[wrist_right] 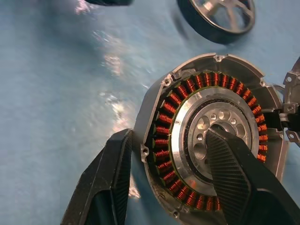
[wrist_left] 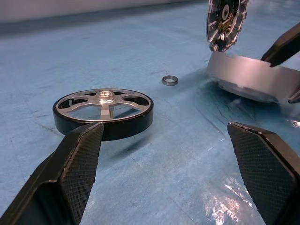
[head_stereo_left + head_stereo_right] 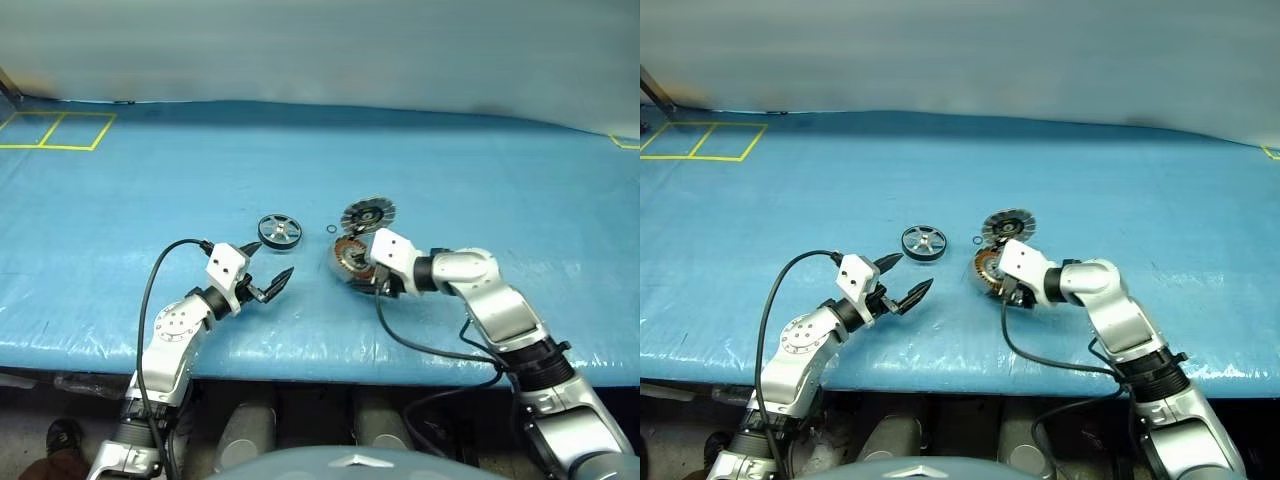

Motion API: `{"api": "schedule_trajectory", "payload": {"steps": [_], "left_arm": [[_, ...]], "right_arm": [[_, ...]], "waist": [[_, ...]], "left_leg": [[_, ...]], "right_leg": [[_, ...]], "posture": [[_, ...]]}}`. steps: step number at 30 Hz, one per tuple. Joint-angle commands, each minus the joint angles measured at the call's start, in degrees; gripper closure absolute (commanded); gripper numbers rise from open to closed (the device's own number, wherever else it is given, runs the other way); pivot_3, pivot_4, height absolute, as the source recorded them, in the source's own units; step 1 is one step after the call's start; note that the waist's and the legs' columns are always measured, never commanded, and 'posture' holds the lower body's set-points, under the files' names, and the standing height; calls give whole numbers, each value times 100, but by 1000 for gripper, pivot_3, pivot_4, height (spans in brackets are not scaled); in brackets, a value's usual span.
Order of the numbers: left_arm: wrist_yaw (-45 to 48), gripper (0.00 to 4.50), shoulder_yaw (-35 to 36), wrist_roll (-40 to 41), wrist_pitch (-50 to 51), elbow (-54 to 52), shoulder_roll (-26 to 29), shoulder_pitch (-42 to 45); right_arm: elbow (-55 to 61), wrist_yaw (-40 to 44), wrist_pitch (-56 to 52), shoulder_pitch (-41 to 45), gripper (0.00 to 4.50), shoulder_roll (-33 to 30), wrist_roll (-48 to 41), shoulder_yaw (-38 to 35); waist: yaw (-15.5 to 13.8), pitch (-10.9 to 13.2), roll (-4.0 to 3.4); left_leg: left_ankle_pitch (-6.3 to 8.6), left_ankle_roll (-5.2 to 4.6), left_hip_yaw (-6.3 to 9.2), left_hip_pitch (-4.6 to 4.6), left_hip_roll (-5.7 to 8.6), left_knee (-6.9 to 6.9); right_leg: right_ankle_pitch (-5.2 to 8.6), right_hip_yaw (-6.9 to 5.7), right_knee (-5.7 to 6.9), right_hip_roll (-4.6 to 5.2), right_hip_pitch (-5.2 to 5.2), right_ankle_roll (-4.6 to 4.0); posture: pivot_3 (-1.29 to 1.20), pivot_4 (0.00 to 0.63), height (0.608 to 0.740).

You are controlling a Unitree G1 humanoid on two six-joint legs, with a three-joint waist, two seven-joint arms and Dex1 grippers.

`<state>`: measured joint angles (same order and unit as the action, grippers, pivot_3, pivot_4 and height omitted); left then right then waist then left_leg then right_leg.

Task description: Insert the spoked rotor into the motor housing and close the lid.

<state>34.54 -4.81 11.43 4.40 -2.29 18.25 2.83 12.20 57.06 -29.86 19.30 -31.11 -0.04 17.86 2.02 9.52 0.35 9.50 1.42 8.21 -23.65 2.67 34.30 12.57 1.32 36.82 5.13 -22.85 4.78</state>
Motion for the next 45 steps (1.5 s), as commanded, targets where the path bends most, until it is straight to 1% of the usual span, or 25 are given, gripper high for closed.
{"api": "schedule_trajectory", "payload": {"steps": [1,9,12,19,21,22,26,27,31,35,38,45], "left_arm": [[-26,0,74,-6,-123,-217,28,-3],[-105,0,113,-15,-141,-307,63,-138],[-135,0,141,-17,-139,-347,81,-200],[-168,0,189,-45,-120,-388,125,-254],[-176,0,185,-47,-115,-388,135,-250],[-179,0,184,-46,-115,-384,139,-247],[-184,0,181,-45,-115,-363,152,-237],[-185,0,180,-45,-113,-360,153,-235],[-179,0,170,-45,-114,-342,151,-222],[-163,0,176,-32,-126,-324,151,-209],[-139,0,192,-17,-131,-348,173,-237],[-19,0,278,13,-131,-373,359,-358]], "right_arm": [[465,-102,-324,-46,2404,129,-83,273],[538,-607,-1062,6,2404,553,-35,679],[479,-738,-1115,-10,2404,587,58,849],[649,-775,-1177,-64,2404,699,-144,885],[653,-799,-1173,-80,1686,751,-185,865],[694,-793,-1203,-98,1489,815,-297,801],[994,-816,-1575,-125,157,1136,-939,390],[1051,-842,-1675,-120,71,1199,-1093,287],[1234,-949,-1937,-71,71,1356,-1612,-104],[1403,-1081,-2160,-23,71,1464,-2180,-647],[1400,-1162,-2069,-43,71,1187,-2249,-920],[790,-1452,-1457,-277,71,270,-1740,-1203]], "waist": [[-1,0,0],[18,-5,9],[18,-9,14],[19,-17,24],[17,-17,24],[10,-16,24],[1,-16,24],[-3,-16,24],[-15,-15,23],[-16,-15,23],[-31,-14,22],[-56,-14,22]], "left_leg": [[0,0,0,0,0,2],[1,2,0,5,-6,-1],[2,3,-2,9,-13,0],[3,6,-4,12,-22,-1],[5,9,-3,12,-22,-4],[6,10,-3,11,-22,-6],[8,13,0,1,-21,-11],[8,13,0,-1,-20,-11],[8,13,1,-3,-18,-6],[8,14,0,-2,-20,-6],[9,14,0,-3,-19,-8],[9,14,-4,-5,-18,-10]], "right_leg": [[0,0,0,0,0,0],[1,-1,1,-3,0,-2],[1,-9,2,-4,0,-5],[2,-16,3,-5,0,-11],[2,-18,2,-5,-1,-12],[2,-18,2,-4,-2,-12],[-3,-22,1,-4,-13,-5],[-3,-22,0,-4,-13,-5],[1,-22,-1,-2,-12,-11],[2,-23,0,-3,-12,-13],[3,-23,-1,-2,-13,-13],[5,-24,-4,1,-16,-17]], "posture": [[0,150,740],[0,150,740],[0,150,740],[0,150,740],[0,150,740],[0,150,740],[0,150,740],[0,150,740],[0,150,740],[0,150,740],[0,150,740],[0,150,740]]}}
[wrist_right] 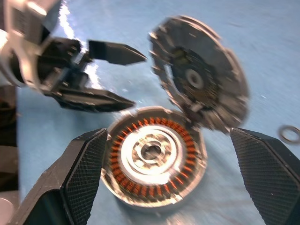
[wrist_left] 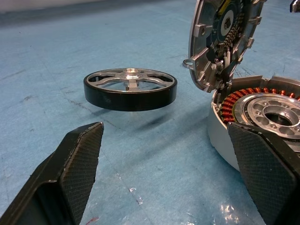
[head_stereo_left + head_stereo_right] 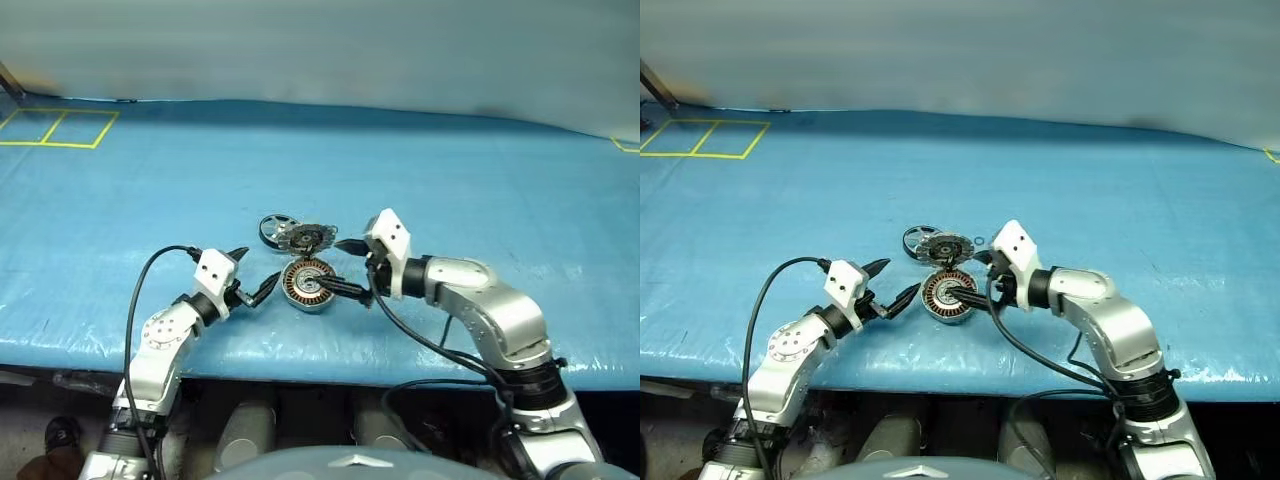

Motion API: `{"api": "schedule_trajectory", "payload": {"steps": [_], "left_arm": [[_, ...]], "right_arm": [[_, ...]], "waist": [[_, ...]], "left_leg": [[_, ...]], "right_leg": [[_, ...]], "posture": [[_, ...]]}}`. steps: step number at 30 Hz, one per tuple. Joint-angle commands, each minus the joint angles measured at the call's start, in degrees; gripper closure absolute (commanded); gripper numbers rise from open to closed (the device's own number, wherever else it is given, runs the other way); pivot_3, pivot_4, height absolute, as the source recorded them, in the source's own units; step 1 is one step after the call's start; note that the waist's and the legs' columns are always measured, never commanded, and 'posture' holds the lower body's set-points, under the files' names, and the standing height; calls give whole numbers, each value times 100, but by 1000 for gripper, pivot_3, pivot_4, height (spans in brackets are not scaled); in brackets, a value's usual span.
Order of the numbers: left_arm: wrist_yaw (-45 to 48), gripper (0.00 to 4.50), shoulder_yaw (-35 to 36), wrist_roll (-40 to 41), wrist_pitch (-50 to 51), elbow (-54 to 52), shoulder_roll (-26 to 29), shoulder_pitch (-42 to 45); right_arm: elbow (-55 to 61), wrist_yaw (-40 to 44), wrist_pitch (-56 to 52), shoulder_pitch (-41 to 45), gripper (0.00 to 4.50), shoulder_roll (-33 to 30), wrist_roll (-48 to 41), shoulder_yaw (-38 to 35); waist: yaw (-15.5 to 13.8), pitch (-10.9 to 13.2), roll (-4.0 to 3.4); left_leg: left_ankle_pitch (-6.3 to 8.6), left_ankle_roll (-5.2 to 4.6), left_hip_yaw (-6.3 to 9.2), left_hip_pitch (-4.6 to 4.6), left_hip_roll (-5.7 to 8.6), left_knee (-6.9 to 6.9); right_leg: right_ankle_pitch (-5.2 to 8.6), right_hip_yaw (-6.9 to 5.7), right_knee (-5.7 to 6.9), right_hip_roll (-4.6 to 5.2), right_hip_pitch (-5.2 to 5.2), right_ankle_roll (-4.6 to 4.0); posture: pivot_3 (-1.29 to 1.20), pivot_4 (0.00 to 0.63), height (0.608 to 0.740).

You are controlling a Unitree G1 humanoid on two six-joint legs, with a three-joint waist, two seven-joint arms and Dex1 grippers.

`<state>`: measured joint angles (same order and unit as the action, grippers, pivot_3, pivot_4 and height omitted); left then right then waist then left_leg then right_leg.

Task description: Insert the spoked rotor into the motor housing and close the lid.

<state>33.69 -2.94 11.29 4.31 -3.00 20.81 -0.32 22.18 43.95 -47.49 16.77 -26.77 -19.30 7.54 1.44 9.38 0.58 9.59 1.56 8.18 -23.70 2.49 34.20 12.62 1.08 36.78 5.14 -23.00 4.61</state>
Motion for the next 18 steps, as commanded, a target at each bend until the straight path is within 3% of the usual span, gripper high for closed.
{"api": "schedule_trajectory", "payload": {"steps": [1,6,18], "left_arm": [[87,0,104,35,-122,-308,120,-58],[125,0,116,41,-154,-287,146,-39],[35,0,103,-27,-229,-330,97,-81]], "right_arm": [[-386,-229,464,-30,71,-225,315,-160],[-1938,-866,2209,175,71,163,1030,-86],[-4582,-830,2749,1363,71,1179,822,-365]], "waist": [[4,1,0],[15,1,1],[66,7,-2]], "left_leg": [[0,0,-1,0,-1,0],[0,0,-6,1,-3,0],[-1,-1,-6,2,-1,-3]], "right_leg": [[1,0,0,0,0,-1],[1,1,2,0,-2,-2],[-12,2,2,-3,0,15]], "posture": [[0,150,740],[0,150,740],[0,150,740]]}}
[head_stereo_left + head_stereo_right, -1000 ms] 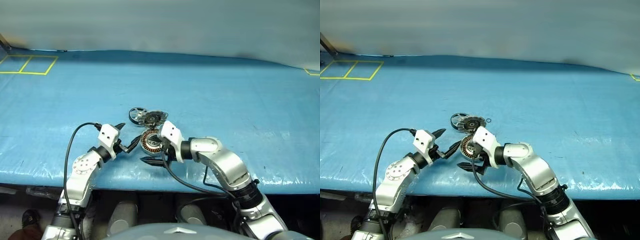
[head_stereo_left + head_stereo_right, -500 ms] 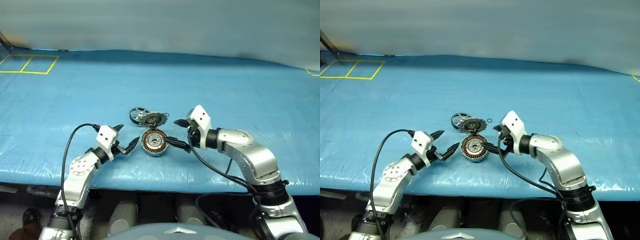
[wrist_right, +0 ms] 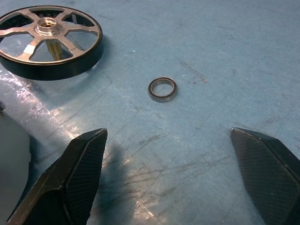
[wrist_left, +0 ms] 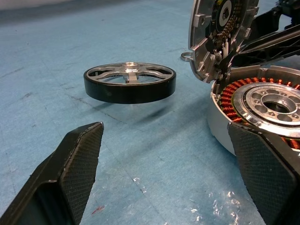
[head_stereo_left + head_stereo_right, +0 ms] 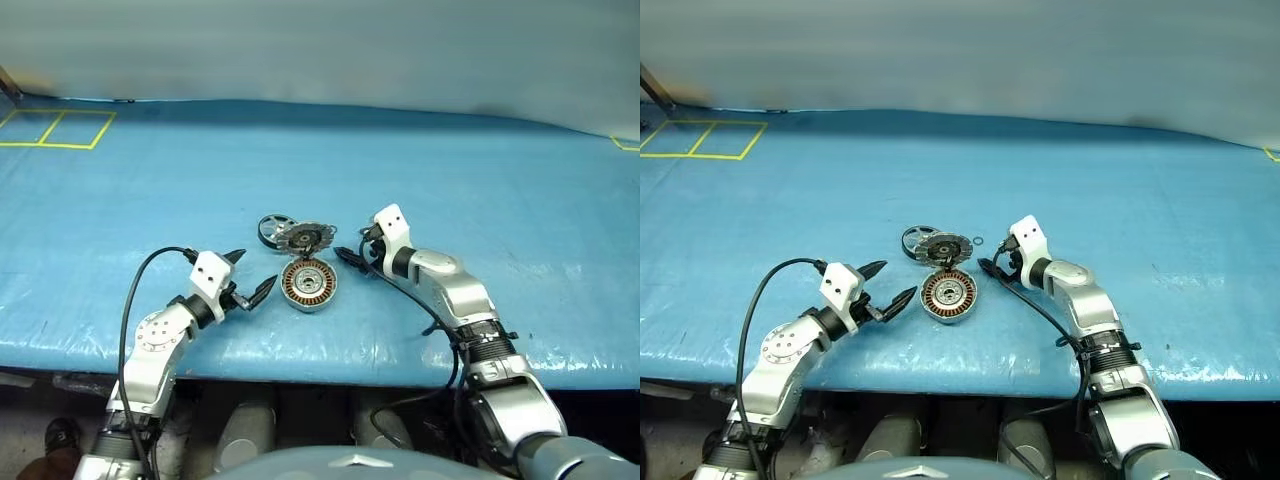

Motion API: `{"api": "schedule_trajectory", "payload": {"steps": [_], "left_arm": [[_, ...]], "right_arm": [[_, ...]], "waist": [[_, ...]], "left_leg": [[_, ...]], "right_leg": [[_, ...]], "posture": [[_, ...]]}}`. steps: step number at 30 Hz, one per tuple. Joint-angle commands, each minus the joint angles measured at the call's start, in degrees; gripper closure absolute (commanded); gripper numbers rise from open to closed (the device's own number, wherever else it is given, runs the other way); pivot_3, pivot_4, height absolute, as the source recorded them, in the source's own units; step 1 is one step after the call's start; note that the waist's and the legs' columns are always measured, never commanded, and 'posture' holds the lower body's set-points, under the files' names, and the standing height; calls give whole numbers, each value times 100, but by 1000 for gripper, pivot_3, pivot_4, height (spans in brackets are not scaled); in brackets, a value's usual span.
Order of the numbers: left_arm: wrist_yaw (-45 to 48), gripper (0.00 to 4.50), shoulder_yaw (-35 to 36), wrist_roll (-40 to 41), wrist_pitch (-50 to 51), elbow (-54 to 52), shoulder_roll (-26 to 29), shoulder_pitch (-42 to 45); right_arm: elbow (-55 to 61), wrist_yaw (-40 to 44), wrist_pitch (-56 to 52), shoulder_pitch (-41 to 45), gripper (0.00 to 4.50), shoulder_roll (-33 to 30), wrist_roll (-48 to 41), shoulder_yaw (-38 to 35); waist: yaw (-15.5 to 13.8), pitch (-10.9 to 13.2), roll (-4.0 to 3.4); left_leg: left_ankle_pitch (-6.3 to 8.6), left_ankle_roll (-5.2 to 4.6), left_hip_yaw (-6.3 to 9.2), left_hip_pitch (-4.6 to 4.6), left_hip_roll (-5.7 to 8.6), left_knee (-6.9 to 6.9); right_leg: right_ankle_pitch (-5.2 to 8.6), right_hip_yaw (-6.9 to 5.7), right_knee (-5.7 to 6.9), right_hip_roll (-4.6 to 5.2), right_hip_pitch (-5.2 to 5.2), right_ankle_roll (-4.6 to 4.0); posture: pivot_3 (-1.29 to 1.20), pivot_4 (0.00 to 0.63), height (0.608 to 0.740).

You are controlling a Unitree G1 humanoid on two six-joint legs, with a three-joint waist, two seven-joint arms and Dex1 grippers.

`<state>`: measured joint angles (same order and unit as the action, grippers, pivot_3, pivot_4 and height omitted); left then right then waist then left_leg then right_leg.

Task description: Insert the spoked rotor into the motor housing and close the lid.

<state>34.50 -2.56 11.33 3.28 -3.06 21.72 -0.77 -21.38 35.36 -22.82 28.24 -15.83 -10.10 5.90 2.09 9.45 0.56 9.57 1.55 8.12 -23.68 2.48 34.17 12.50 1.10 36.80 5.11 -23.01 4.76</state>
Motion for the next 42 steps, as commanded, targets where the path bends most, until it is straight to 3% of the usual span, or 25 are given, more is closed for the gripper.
{"api": "schedule_trajectory", "payload": {"steps": [1,15,26,29,37,42], "left_arm": [[-57,0,66,-30,-133,-331,7,-58],[-197,0,42,-83,-143,-317,3,-92],[-238,0,28,-144,-144,-327,-39,-140],[-252,0,34,-149,-138,-339,-46,-155],[-280,0,32,-149,-143,-346,-50,-179],[-287,0,20,-154,-151,-328,-54,-176]], "right_arm": [[-377,9,382,284,71,132,-92,-234],[-1531,155,1395,719,71,527,507,192],[-2681,-72,1837,1201,71,798,718,62],[-2929,-200,1829,1309,686,860,741,4],[-3160,-251,1951,1321,3310,942,817,-65],[-3100,-239,1912,1242,3475,962,792,-103]], "waist": [[5,0,0],[46,1,-3],[120,0,-4],[135,-1,-4],[146,-2,-6],[151,-2,-6]], "left_leg": [[0,0,0,1,0,0],[0,1,-1,10,-4,0],[-2,3,0,23,-10,1],[-2,3,0,27,-10,1],[-2,3,1,32,-11,-4],[-2,4,0,35,-12,-3]], "right_leg": [[0,0,1,0,1,0],[0,4,5,-8,4,-3],[-2,7,9,-15,14,-14],[-2,9,9,-16,18,-16],[-2,10,9,-18,20,-16],[2,11,10,-19,22,-23]], "posture": [[0,150,740],[0,150,740],[0,150,740],[0,150,740],[0,150,740],[0,150,740]]}}
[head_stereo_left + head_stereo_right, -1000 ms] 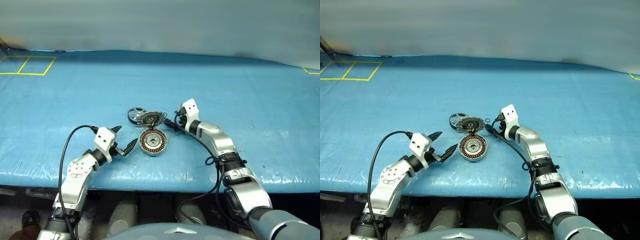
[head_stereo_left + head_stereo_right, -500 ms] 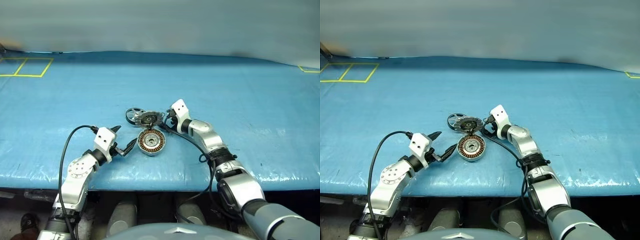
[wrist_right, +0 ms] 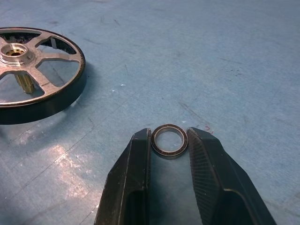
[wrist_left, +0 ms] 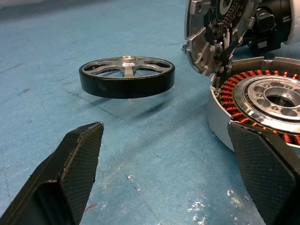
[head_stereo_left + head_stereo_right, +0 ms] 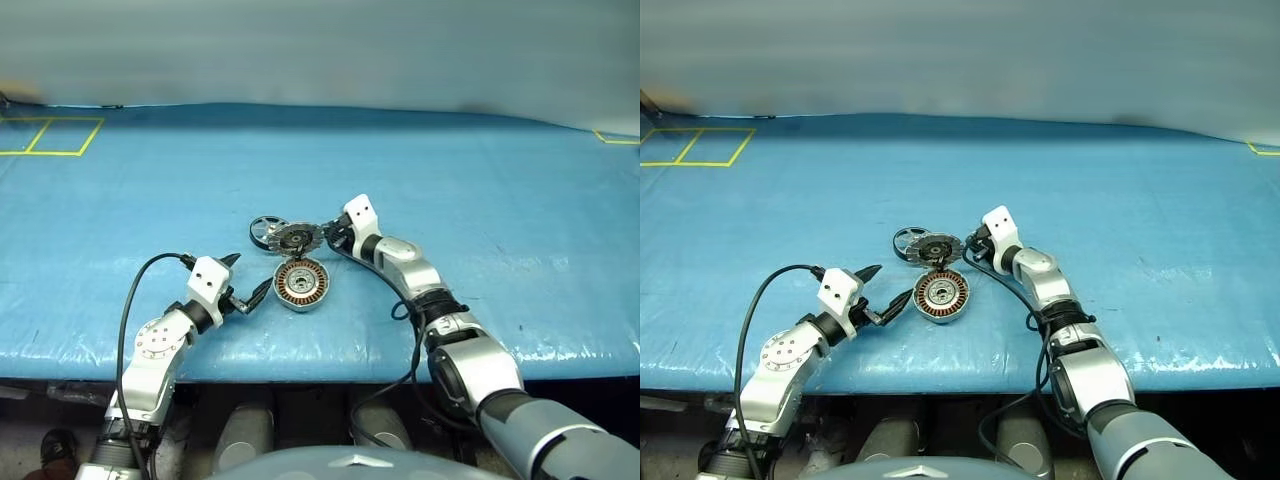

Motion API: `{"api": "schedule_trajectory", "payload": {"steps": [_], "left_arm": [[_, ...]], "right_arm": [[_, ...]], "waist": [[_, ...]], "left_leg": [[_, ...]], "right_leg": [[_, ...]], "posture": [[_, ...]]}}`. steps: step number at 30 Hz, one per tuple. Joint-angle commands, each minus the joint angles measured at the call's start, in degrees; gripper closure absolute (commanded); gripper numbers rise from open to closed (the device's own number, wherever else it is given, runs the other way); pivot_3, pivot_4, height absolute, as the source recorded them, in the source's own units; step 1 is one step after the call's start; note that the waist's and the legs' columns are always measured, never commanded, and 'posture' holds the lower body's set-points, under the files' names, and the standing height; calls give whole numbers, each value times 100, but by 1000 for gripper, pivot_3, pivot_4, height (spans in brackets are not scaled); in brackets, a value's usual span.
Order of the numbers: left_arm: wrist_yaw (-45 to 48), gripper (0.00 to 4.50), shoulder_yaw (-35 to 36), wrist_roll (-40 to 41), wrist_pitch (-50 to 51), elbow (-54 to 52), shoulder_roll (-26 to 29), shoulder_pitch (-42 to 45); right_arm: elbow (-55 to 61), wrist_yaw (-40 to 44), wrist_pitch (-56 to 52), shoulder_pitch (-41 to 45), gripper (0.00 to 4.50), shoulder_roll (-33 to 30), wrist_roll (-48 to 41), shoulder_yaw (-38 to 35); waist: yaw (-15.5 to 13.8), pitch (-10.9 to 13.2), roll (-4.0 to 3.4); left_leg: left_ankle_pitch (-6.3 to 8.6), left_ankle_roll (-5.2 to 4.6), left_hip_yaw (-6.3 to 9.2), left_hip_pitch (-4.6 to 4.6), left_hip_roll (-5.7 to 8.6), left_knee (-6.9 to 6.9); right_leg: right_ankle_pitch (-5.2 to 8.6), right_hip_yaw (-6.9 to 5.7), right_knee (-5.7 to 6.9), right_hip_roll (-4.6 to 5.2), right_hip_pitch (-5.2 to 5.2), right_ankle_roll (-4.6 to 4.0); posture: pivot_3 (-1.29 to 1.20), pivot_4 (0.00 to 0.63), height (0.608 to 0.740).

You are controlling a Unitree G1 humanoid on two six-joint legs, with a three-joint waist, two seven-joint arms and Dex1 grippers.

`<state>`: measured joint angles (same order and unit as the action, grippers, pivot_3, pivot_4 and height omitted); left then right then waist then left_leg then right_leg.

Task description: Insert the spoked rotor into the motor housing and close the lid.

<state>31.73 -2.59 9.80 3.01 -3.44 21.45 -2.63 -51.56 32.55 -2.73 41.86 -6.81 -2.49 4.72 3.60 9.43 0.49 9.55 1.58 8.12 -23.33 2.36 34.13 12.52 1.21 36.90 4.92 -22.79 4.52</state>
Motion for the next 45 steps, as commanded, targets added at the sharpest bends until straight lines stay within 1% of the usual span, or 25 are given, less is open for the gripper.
{"api": "schedule_trajectory", "payload": {"steps": [1,2,4,7,12,15,20,24,25,28,31,35,39,45], "left_arm": [[-10,0,20,-3,-125,-284,-28,16],[-10,0,18,-5,-123,-282,-30,23],[-6,0,22,1,-121,-289,-29,24],[3,0,32,11,-119,-300,-22,10],[82,0,61,54,-142,-302,16,-8],[215,0,58,100,-163,-250,54,31],[441,0,9,128,-179,-157,81,142],[554,0,-15,120,-182,-97,64,199],[577,0,-19,120,-182,-87,59,208],[611,0,-28,113,-179,-94,38,203],[630,0,-29,107,-171,-109,22,184],[624,0,-21,107,-170,-106,6,171],[611,0,-40,106,-166,-95,-28,181],[694,0,-75,128,-144,-117,-47,173]], "right_arm": [[-72,39,-99,-136,3641,54,34,10],[-47,18,-98,-156,3784,46,39,3],[113,-9,-96,-239,3805,7,38,-12],[727,16,-241,-504,3805,-113,-65,-90],[2496,57,-969,-1365,3805,-579,-214,-213],[3752,309,-1652,-2015,3805,-1039,-364,-159],[5376,997,-2573,-2897,3805,-1846,-733,7],[6223,1468,-3054,-3258,3805,-2085,-1335,-9],[6344,1526,-3116,-3291,3805,-2063,-1495,-50],[6693,1616,-3197,-3257,3805,-1722,-2188,-276],[6846,1640,-3173,-3154,3805,-1553,-2450,-224],[6803,1628,-3130,-2944,3805,-1498,-2325,212],[6436,1608,-2921,-2741,3805,-1446,-2001,668],[5925,1617,-2666,-2487,3805,-1367,-1619,1048]], "waist": [[0,0,0],[1,0,0],[-2,-1,-1],[-16,0,-1],[-90,0,-4],[-142,2,-6],[-157,2,-8],[-137,3,-7],[-135,3,-8],[-147,4,-6],[-162,5,-5],[-173,7,-2],[-176,7,-2],[-185,7,-2]], "left_leg": [[0,0,0,1,0,0],[0,0,0,2,0,0],[0,0,0,2,0,-1],[0,0,1,2,0,-4],[0,0,5,-8,3,-4],[0,0,4,-17,3,-2],[1,0,2,-23,2,3],[1,0,-2,-26,2,4],[1,0,-2,-26,0,4],[1,0,-1,-29,0,5],[1,0,0,-32,2,6],[1,0,0,-35,5,7],[1,0,2,-36,3,1],[1,0,1,-37,4,4]], "right_leg": [[1,0,0,0,2,-2],[1,0,0,0,2,-2],[2,0,0,0,2,-3],[2,0,-1,0,2,-3],[-2,0,-5,1,-2,7],[4,0,-8,3,-8,-3],[7,-1,-7,6,-13,-6],[7,-2,-9,10,-16,-6],[8,-2,-8,10,-17,-6],[7,-3,-8,10,-18,-6],[7,-5,-10,12,-18,-5],[6,-7,-15,16,-18,-2],[6,-12,-15,15,-23,-3],[6,-12,-13,15,-24,-3]], "posture": [[0,150,740],[0,150,740],[0,150,740],[0,150,740],[0,150,740],[0,150,740],[0,150,740],[0,150,740],[0,150,740],[0,150,740],[0,150,740],[0,150,740],[0,150,740],[0,150,740]]}}
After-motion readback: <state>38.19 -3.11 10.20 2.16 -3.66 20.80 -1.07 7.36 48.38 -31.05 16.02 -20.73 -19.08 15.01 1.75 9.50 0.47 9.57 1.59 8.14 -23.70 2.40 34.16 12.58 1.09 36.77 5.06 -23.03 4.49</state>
